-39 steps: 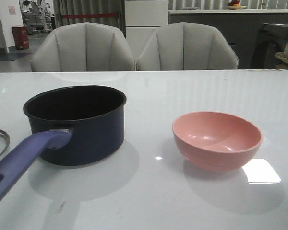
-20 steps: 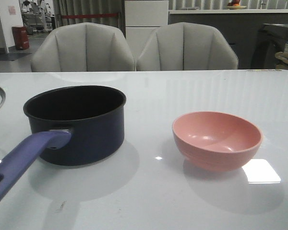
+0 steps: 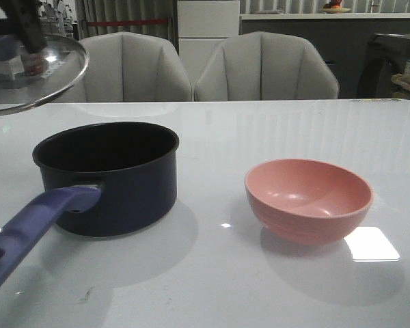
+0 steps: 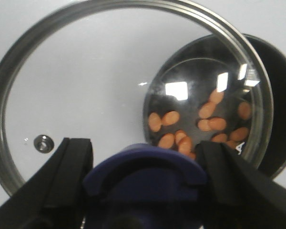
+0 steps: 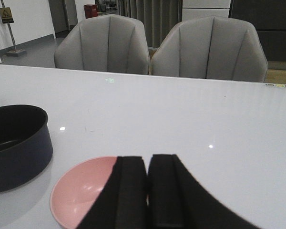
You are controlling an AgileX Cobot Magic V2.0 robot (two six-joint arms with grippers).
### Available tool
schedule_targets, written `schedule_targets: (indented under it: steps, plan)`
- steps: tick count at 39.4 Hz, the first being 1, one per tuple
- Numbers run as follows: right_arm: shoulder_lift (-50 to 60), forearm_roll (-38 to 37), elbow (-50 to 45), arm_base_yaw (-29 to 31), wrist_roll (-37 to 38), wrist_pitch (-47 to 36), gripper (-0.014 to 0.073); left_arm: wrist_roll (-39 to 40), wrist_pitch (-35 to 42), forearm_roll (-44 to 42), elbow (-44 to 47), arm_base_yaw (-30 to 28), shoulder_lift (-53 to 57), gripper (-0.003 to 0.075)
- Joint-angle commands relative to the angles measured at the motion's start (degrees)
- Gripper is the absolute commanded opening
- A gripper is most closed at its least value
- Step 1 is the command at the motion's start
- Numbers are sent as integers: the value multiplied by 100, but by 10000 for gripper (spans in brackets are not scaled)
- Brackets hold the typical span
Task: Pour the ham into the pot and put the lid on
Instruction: 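Lift the lid and carry it over the saucepan, left gripper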
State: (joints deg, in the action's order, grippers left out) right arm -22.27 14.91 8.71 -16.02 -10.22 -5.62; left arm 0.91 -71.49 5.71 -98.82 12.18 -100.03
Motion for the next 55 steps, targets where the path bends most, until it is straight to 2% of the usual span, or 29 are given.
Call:
schedule_targets:
  steps: [1,8,16,35,55]
  plan:
    - [-10,-28,148,-1,-28,-418,153,-22,-127,53,-279,318,150,174]
    - [-10,-28,148,-1,-28,-418,153,-91,-220,-284,-301,762,-120,174]
    - [-10,-28,148,-1,-28,-418,153,-91,-220,-313,-315,1017,-407,175]
    - [-10,-28,148,-1,-28,-418,153,-91,27,125,-404,1044,-722,179]
    - [-10,-28,148,-1,-28,-418,153,-156,63,213,-500,1044,-729,179]
